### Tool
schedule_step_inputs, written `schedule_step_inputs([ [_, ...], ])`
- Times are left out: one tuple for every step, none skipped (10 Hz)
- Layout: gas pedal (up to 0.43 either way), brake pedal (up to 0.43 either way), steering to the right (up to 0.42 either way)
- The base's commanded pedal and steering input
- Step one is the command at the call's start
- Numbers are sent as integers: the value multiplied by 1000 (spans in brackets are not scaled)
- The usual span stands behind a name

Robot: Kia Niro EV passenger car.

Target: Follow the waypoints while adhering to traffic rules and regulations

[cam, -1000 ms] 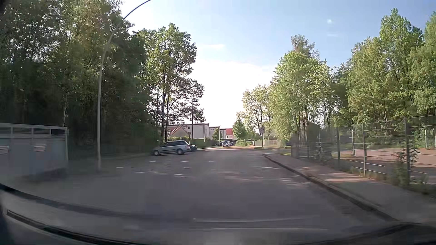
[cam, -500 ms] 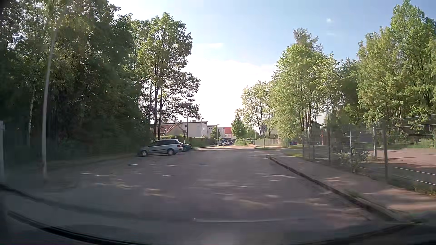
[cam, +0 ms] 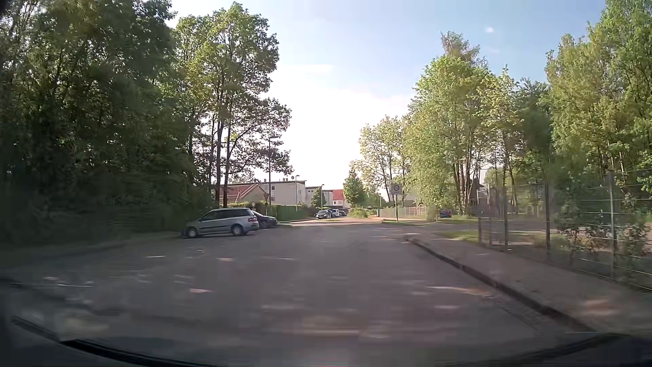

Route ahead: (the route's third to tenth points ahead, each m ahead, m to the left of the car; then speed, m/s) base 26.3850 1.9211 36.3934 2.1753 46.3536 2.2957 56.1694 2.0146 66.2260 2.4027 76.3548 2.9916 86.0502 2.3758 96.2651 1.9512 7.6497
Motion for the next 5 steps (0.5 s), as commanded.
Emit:
schedule_step_inputs([
  [0, 0, 6],
  [0, 0, 6],
  [0, 0, 6],
  [0, 0, 6],
  [0, 0, 6],
])
